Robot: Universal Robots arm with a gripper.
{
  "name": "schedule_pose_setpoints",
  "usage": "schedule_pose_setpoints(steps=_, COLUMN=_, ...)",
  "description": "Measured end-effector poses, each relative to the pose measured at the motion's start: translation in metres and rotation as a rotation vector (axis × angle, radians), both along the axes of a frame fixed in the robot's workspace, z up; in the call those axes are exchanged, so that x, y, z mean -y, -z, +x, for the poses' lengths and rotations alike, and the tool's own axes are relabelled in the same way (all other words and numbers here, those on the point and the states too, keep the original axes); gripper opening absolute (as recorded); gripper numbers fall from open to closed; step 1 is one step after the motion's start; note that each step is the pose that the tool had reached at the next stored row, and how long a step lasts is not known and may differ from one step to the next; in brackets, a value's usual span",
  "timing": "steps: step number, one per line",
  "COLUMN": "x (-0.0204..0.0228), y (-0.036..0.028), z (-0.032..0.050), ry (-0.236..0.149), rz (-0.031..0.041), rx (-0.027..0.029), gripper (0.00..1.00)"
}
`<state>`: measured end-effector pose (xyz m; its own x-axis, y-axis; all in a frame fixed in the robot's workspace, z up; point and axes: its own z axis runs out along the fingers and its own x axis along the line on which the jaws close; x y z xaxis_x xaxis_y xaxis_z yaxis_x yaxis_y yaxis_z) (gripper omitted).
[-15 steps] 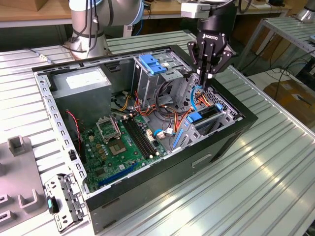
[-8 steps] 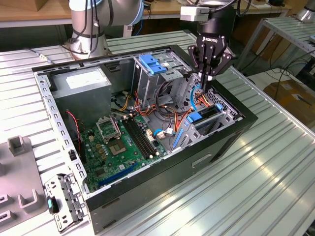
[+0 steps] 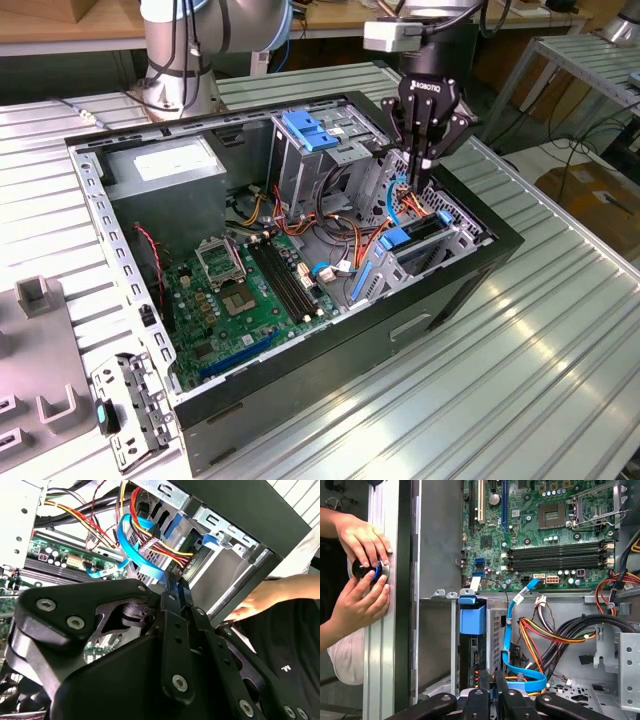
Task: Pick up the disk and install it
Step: 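Insert the second disk wire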
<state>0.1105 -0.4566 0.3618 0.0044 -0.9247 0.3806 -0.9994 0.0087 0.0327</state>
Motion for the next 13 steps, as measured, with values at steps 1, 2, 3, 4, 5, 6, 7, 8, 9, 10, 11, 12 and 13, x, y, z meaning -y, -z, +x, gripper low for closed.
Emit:
schedule_pose_setpoints(steps=1, x=0.0003, y=0.0004, z=-0.0014, ry=0.000, rz=0.0007, rx=0.0042, gripper=0.16)
schedule_pose_setpoints(steps=2, x=0.0006, y=0.0009, z=-0.0029, ry=-0.001, rz=0.0019, rx=0.0074, gripper=0.16)
schedule_pose_setpoints(steps=3, x=0.0009, y=0.0014, z=-0.0045, ry=-0.001, rz=0.0050, rx=0.0102, gripper=0.16)
schedule_pose_setpoints(steps=4, x=0.0013, y=0.0019, z=-0.0057, ry=-0.002, rz=0.0082, rx=0.0127, gripper=0.16)
schedule_pose_setpoints(steps=5, x=0.0024, y=0.0026, z=-0.0073, ry=-0.003, rz=0.0143, rx=0.0169, gripper=0.16)
schedule_pose_setpoints(steps=6, x=0.0040, y=0.0028, z=-0.0082, ry=-0.004, rz=0.0209, rx=0.0202, gripper=0.16)
schedule_pose_setpoints(steps=7, x=0.0056, y=0.0031, z=-0.0087, ry=-0.004, rz=0.0275, rx=0.0219, gripper=0.16)
schedule_pose_setpoints(steps=8, x=0.0081, y=0.0034, z=-0.0094, ry=-0.003, rz=0.0388, rx=0.0238, gripper=0.16)
schedule_pose_setpoints(steps=9, x=0.0097, y=0.0036, z=-0.0099, ry=-0.003, rz=0.0465, rx=0.0245, gripper=0.16)
schedule_pose_setpoints(steps=10, x=0.0112, y=0.0038, z=-0.0103, ry=-0.003, rz=0.0552, rx=0.0252, gripper=0.16)
schedule_pose_setpoints(steps=11, x=0.0128, y=0.0039, z=-0.0106, ry=-0.003, rz=0.0675, rx=0.0258, gripper=0.16)
schedule_pose_setpoints(steps=12, x=0.0145, y=0.0040, z=-0.0110, ry=-0.003, rz=0.0817, rx=0.0265, gripper=0.16)
schedule_pose_setpoints(steps=13, x=0.0159, y=0.0041, z=-0.0114, ry=-0.003, rz=0.0930, rx=0.0270, gripper=0.16)
